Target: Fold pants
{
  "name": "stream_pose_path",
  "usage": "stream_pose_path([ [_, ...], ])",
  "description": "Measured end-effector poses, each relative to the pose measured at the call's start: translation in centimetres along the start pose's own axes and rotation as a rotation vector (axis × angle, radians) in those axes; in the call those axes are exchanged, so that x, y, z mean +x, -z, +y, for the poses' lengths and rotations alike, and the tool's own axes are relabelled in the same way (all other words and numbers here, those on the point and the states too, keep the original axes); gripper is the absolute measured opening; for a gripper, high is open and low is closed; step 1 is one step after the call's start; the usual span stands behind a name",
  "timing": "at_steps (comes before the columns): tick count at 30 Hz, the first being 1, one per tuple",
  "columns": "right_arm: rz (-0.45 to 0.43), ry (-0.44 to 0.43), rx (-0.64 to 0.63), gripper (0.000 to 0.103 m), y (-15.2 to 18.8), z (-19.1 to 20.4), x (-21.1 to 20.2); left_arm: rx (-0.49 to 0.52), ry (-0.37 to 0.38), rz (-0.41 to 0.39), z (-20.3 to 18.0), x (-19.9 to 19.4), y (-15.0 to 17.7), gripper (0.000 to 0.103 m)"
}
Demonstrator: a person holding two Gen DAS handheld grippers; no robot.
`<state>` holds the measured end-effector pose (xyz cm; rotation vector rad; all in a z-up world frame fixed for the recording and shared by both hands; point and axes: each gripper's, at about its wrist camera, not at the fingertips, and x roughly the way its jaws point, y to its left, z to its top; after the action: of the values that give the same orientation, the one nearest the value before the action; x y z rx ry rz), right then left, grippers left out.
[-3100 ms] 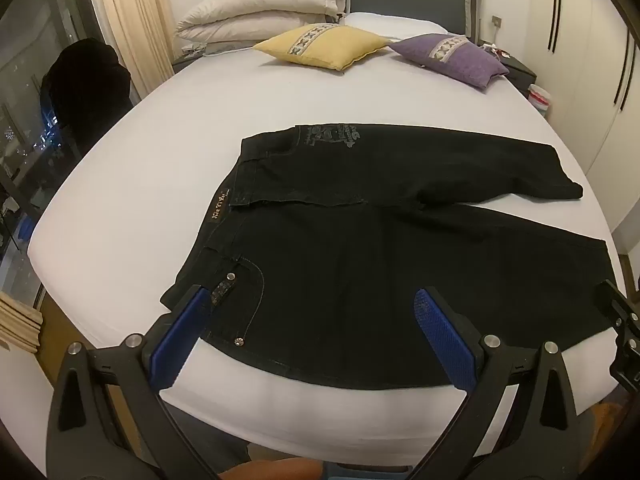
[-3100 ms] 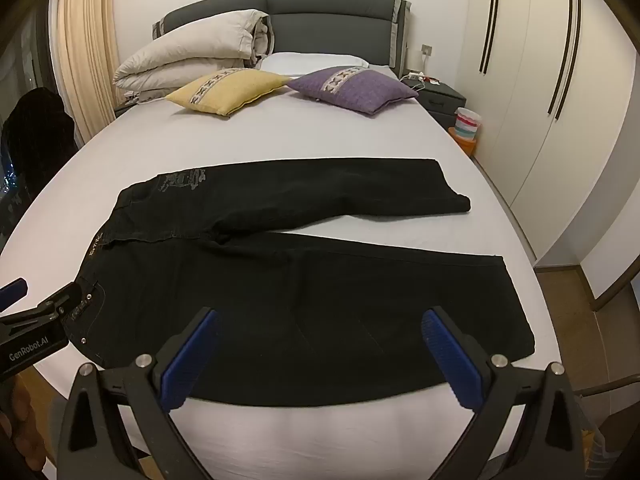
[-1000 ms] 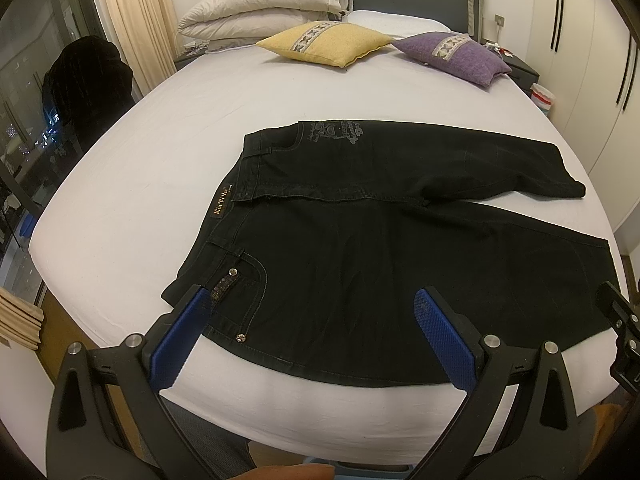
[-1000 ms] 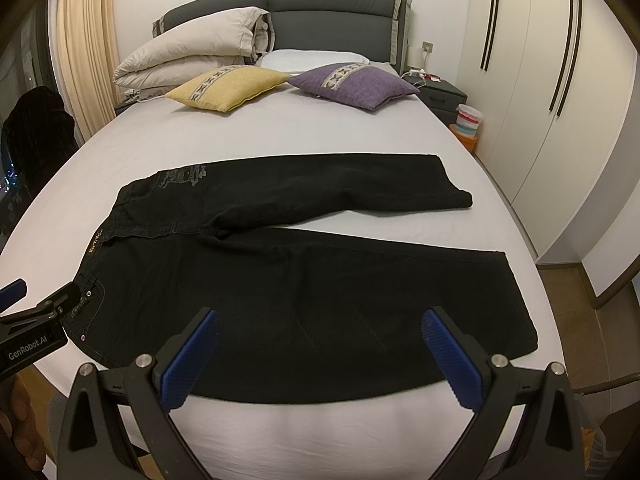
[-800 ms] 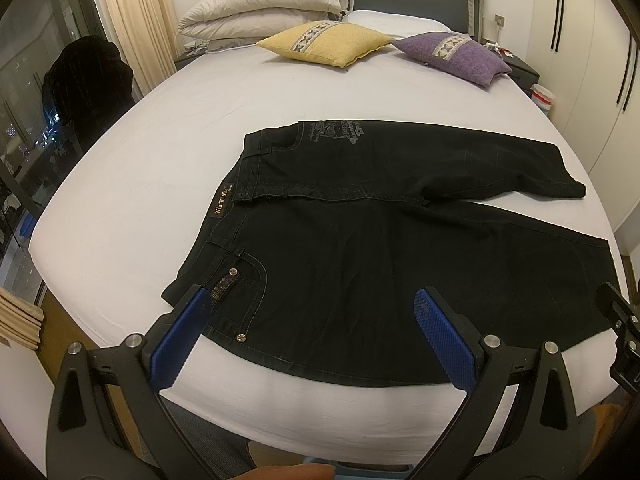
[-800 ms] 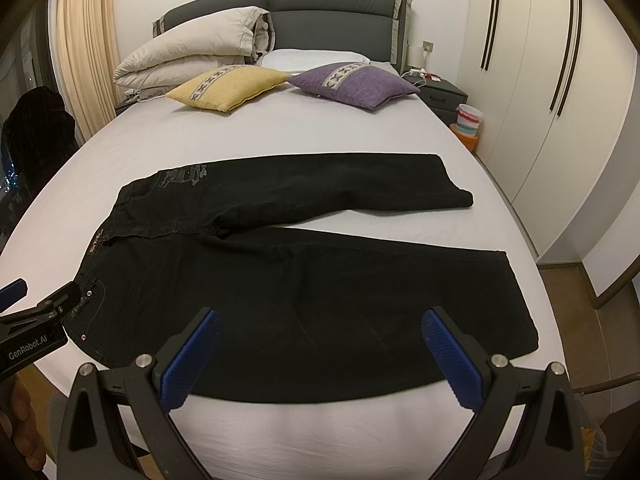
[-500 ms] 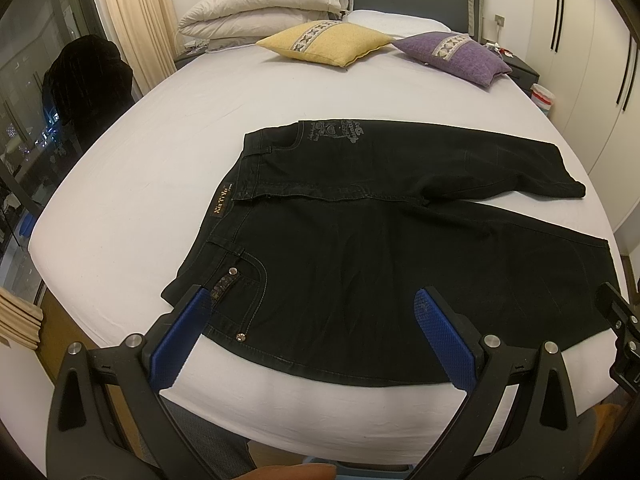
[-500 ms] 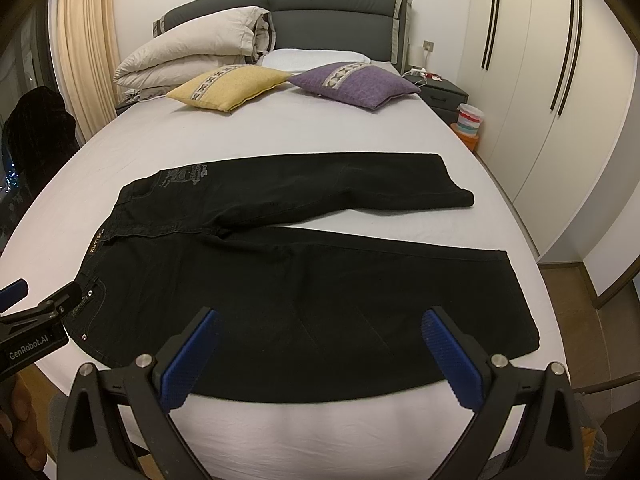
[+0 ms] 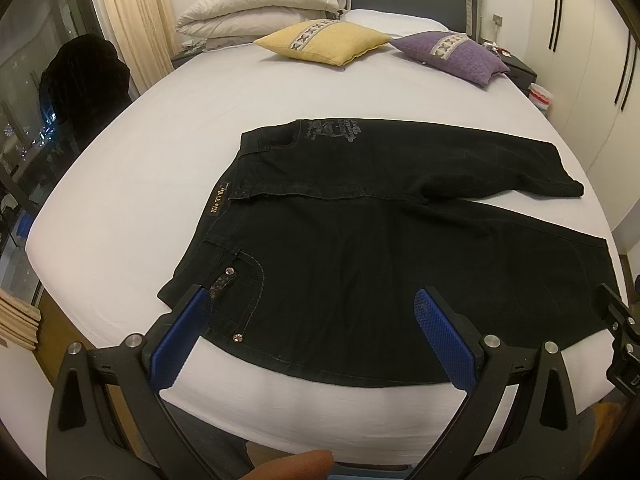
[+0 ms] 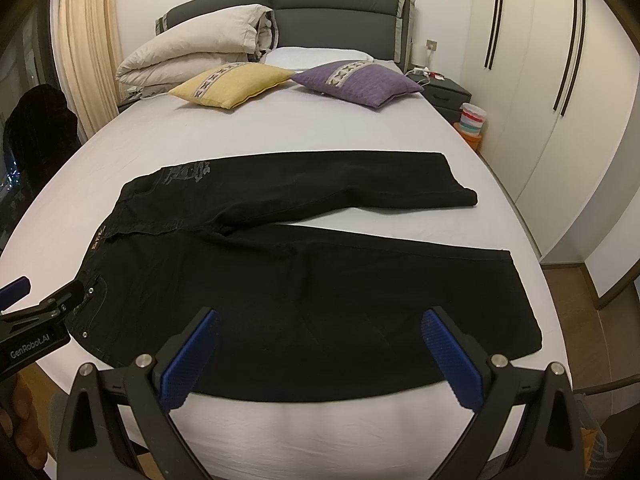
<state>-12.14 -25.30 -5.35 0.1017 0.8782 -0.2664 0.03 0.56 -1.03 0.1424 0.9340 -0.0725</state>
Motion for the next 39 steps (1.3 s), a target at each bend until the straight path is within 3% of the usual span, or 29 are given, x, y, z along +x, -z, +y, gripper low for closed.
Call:
stream_pose_path([
  [7, 0.029, -0.054, 0.001, 0.103, 0.1, 0.3, 0.9, 0.017, -0.024, -0.004, -0.1, 0.4, -0.1, 0.103],
  [10, 0.039, -0.138, -0.029, 0.103, -0.7, 0.1, 1.4, 0.012, 0.04, -0.005, 1.0, 1.1, -0.2, 0.103],
  [13, 0.026, -0.276, -0.108, 0.103, -2.6, -0.2, 2.4, -0.051, 0.223, 0.03, 3.7, 3.3, -1.3, 0.103],
  [14, 0.021, -0.308, -0.142, 0.103, -3.4, -0.2, 2.9, -0.044, 0.234, 0.04, 4.2, 4.0, -1.8, 0.103],
  [19, -0.01, -0.45, -0.435, 0.103, -8.5, 0.5, 6.6, 0.171, 0.228, -0.023, 5.3, 8.4, -6.8, 0.103],
  [24, 0.06, -0.487, -0.614, 0.103, -12.9, 0.5, 13.0, 0.324, 0.179, 0.018, 5.9, 15.1, -15.4, 0.103],
  [29, 0.14, -0.515, -0.73, 0.098, -17.0, 0.2, 20.7, 0.453, 0.263, 0.107, 6.2, 25.8, -25.2, 0.103],
  [34, 0.166, -0.549, -0.74, 0.096, -19.7, -0.4, 26.1, 0.587, 0.319, 0.218, 5.6, 33.3, -28.5, 0.103],
  [35, 0.169, -0.551, -0.746, 0.095, -20.0, -0.3, 26.7, 0.604, 0.342, 0.25, 5.6, 34.6, -28.9, 0.1],
  [36, 0.175, -0.558, -0.76, 0.094, -20.3, -0.3, 27.7, 0.619, 0.359, 0.275, 5.7, 35.7, -29.2, 0.09],
  [39, 0.191, -0.573, -0.791, 0.093, -20.6, 0.1, 29.0, 0.65, 0.411, 0.349, 5.7, 38.2, -29.4, 0.081],
])
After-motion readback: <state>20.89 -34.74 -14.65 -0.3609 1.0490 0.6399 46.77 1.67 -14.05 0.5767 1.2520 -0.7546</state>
